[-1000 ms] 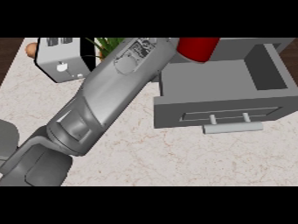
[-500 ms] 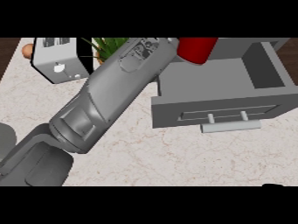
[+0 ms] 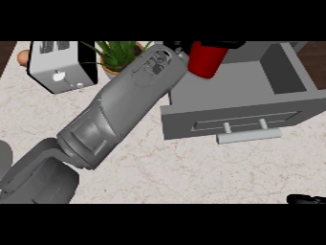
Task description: Pick up the can, place it into the drawer and close the drawer
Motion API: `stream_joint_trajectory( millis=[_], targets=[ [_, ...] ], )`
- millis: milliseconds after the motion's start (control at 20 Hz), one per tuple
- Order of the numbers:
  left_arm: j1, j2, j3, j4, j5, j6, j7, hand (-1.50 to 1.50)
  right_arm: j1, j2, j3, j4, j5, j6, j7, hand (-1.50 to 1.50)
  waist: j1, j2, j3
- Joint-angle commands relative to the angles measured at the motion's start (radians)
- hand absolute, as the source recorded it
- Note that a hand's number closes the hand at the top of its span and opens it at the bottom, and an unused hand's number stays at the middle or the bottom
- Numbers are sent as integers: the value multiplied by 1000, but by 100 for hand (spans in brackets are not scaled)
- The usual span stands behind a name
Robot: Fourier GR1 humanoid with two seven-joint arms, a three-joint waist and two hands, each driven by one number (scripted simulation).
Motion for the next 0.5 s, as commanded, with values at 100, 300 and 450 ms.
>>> stream_joint_trajectory(
  millis=[100,300,450],
  targets=[
    [-22,0,-79,23,21,45,26,150,-20,5,41,3,19,9,-3,-150,-24,4,1],
    [44,0,-81,35,41,69,-50,-150,-45,4,44,-19,26,-14,38,-150,-20,9,-1],
    [51,0,-102,28,56,111,-39,-150,-29,-12,18,12,20,9,-15,-150,-19,5,0]
  ],
)
